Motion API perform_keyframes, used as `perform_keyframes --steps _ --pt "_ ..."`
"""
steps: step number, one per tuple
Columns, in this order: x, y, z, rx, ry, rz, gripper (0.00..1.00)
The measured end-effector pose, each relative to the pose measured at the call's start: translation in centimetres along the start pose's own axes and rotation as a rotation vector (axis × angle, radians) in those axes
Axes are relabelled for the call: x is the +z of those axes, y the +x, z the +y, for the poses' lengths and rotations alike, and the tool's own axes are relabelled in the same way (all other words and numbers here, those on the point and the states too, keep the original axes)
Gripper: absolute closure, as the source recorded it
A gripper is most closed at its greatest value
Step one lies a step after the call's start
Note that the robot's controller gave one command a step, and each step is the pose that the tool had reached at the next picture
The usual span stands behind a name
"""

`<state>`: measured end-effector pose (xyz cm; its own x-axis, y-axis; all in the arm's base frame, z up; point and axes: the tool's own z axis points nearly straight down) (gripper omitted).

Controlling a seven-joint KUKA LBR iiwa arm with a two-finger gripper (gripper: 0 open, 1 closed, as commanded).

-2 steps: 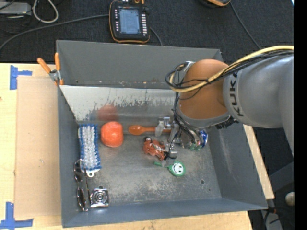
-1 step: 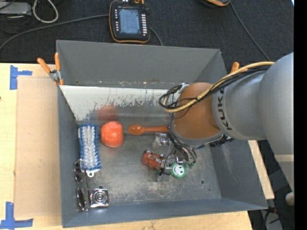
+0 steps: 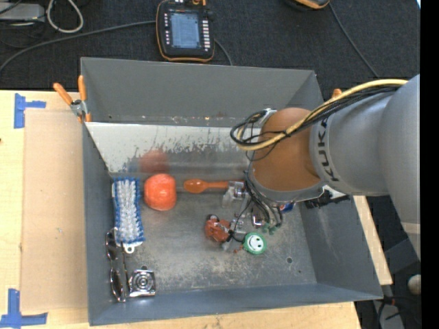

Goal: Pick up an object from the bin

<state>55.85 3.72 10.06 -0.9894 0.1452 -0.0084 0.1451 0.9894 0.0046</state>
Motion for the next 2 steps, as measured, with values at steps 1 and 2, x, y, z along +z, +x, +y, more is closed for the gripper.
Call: perform_keyframes --steps 1,2 --pt "2.87 0.12 -0.25 -0.101 0.002 0.018 0.00" --pt "3.08 0.61 0.35 0.031 0.000 0.006 0.00"
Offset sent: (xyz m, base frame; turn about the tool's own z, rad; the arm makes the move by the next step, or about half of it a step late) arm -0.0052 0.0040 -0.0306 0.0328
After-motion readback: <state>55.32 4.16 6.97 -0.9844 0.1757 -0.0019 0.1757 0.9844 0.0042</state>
